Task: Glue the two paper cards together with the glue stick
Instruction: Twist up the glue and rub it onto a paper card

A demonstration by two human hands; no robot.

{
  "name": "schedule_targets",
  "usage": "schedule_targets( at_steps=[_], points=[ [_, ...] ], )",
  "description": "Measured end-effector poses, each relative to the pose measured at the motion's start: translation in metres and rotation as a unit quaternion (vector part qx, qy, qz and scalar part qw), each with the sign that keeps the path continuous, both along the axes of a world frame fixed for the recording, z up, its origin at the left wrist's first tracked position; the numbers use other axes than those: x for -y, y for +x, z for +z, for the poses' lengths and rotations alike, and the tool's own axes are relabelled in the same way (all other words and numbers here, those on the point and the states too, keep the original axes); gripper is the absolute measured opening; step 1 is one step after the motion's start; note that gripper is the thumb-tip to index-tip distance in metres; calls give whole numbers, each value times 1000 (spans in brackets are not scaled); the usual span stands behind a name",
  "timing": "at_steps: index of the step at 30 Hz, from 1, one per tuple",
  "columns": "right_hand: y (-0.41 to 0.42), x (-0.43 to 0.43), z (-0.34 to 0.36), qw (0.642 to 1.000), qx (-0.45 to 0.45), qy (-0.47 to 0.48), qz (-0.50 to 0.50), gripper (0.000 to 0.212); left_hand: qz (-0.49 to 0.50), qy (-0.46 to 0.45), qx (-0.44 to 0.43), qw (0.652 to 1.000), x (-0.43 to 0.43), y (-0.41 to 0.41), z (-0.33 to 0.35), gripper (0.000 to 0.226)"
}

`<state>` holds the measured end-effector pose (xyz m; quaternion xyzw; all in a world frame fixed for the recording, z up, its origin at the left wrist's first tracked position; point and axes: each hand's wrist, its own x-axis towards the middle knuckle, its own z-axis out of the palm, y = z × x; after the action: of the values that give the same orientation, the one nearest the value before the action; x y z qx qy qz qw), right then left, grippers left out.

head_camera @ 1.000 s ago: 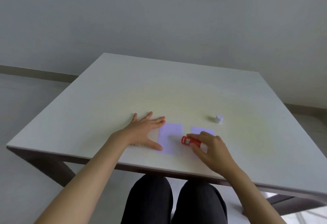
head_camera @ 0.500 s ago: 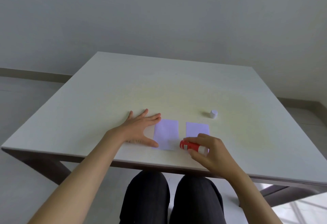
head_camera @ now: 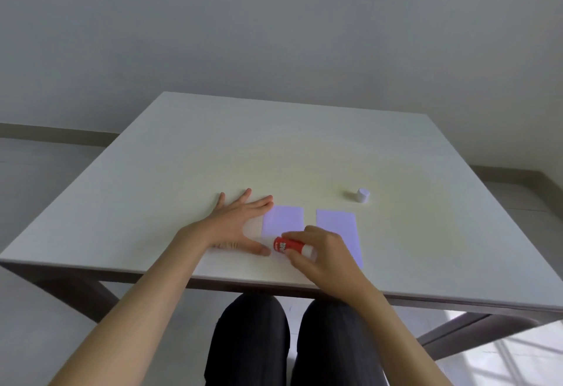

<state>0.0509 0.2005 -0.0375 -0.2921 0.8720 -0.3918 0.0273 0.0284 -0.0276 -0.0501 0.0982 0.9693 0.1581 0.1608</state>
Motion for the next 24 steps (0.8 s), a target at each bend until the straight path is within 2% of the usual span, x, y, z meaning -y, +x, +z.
schedule_targets(
  at_steps=[3, 7, 10, 12, 13, 15, 17, 19, 21, 24],
  points=[
    [-2, -17, 8, 990, 46, -97, -88, 20, 3, 34, -2, 999, 2, 1, -4, 112],
    [1, -35, 18, 952, 105, -242, -156, 22, 17, 69, 2, 997, 4, 3, -6, 108],
    [8, -35, 20, 886, 220, -382, -144, 21, 51, 116, -8, 992, -2, 5, 2, 96],
    [15, -26, 17, 828, 304, -457, -112, 28, 97, 218, -60, 969, -17, 8, 13, 84],
    [18, -19, 14, 815, 325, -470, -95, 34, 122, 286, -89, 946, -28, 10, 19, 75],
    [24, -5, 11, 822, 330, -460, -69, 39, 146, 415, -94, 893, -49, 16, 32, 51],
    [26, 6, 9, 837, 319, -441, -63, 38, 127, 487, -44, 863, -64, 25, 41, 43],
    [25, 12, 10, 847, 308, -427, -75, 33, 116, 512, -27, 851, -70, 32, 42, 34],
    [23, 16, 10, 861, 297, -404, -91, 30, 147, 534, -44, 832, -68, 34, 40, 17],
    [21, 19, 7, 916, 229, -294, -146, 35, 214, 537, -91, 811, -59, 30, 44, 9]
  ],
)
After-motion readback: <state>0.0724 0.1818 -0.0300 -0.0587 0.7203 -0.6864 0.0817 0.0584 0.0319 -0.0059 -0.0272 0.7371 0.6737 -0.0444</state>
